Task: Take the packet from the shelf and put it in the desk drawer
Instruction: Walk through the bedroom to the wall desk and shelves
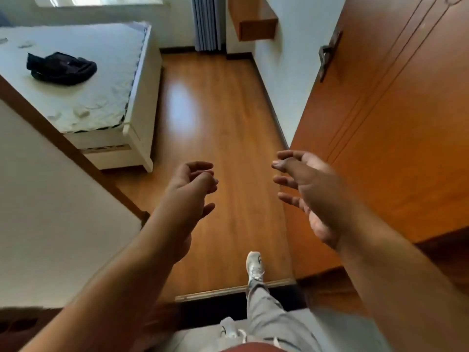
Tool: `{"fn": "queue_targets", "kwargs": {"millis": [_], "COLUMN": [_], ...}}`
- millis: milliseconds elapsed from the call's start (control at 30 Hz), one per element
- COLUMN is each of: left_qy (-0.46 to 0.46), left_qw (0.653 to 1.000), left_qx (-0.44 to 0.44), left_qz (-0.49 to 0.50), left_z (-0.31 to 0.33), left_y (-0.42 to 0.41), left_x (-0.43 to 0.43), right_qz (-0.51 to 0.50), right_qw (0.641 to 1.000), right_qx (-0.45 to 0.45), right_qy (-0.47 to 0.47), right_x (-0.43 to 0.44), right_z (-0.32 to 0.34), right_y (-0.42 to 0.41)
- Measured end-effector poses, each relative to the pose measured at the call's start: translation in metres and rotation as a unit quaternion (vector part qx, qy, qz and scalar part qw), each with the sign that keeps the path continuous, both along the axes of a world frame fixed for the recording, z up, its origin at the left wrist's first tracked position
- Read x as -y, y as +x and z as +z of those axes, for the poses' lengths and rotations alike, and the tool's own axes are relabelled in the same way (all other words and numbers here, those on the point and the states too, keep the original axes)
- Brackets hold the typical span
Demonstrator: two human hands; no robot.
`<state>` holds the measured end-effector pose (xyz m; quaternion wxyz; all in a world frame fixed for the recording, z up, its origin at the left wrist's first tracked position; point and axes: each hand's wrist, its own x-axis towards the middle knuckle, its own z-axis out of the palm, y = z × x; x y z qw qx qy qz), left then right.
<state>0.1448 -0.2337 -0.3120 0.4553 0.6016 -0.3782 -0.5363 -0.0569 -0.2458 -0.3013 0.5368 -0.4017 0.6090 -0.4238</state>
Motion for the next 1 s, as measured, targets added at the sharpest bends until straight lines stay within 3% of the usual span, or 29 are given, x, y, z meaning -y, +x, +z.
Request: {"fn": "queue_targets", "kwargs": {"millis": [167, 467, 1000], "left_qy": [0.083, 0.089, 0.038], "left_qw": [0.996, 0.996, 0.997], "left_qx": [0.001, 0.023, -0.010], "left_qz": [0.016, 0.014, 0.059], "left_z": [-0.048, -0.059, -0.035], "left_y": [-0.014, -0.045, -0.042], "left_x": [0.005, 0.114, 0.268], "right_qz": [0.004, -0.017, 0.060], "right_qw": [0.998, 0.991, 0.995], "right_qx": [0.000, 0.027, 0.000], "right_qy": [0.066, 0.129, 0.077], "right_x": [0.007, 0.104, 0.290], "right_z": [-0.048, -0.083, -0.066], "right_y": [-0.007, -0.040, -0.039]}}
